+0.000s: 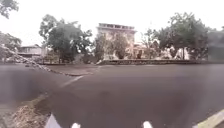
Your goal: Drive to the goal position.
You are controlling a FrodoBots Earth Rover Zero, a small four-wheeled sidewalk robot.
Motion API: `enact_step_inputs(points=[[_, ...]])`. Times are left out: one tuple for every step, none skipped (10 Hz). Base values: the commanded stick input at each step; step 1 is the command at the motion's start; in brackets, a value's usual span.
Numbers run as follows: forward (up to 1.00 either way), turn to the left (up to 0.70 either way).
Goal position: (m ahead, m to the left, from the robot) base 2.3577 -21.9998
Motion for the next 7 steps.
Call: enact_step_inputs(points=[[0.00,-0.60],[0.00,-0.60],[0.00,-0.60],[0.00,-0.60],[0.00,-0.60],[0.00,-0.60],[0.00,-0.60]])
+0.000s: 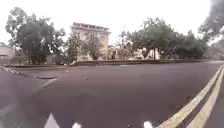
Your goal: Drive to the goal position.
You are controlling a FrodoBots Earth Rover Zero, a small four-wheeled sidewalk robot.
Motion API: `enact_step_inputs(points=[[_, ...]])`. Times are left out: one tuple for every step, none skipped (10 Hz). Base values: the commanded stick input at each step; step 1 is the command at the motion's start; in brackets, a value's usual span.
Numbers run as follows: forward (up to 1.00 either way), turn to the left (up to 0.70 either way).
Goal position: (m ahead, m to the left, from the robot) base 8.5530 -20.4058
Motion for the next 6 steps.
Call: enact_step_inputs(points=[[0.00,-0.60],[0.00,-0.61],[0.00,-0.61],[0.00,-0.61],[0.00,-0.61],[0.00,-0.61]])
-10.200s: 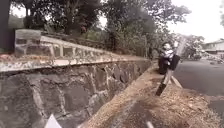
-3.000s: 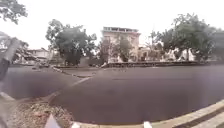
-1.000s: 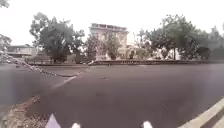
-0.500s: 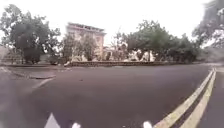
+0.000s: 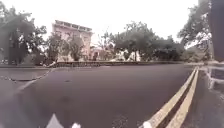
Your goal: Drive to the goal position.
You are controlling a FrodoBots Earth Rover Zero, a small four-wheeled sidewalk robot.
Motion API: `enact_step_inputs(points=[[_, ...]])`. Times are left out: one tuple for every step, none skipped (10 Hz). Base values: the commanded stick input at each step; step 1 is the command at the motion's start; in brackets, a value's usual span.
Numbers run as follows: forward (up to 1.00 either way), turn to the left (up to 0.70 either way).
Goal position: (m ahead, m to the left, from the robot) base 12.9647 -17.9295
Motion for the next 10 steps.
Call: enact_step_inputs(points=[[0.00,-0.61],[0.00,-0.61],[0.00,-0.61],[0.00,-0.61],[0.00,-0.61],[0.00,-0.61],[0.00,-0.61],[0.00,-0.61],[0.00,-0.61],[0.00,-0.61]])
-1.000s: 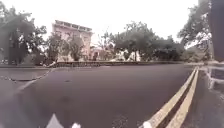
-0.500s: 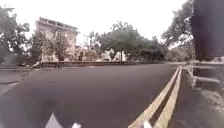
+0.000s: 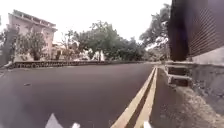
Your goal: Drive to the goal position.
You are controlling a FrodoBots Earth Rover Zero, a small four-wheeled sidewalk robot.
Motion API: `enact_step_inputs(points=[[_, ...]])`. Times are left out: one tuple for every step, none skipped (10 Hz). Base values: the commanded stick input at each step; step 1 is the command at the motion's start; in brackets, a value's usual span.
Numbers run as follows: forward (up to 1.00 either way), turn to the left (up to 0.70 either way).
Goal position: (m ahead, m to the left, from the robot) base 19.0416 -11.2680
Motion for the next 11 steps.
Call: enact_step_inputs(points=[[0.00,-0.44],[0.00,-0.19],[0.00,0.00],[0.00,0.00],[0.00,0.00],[0.00,0.00],[0.00,0.00],[0.00,0.00],[0.00,-0.10],[0.00,-0.21],[0.00,0.00]])
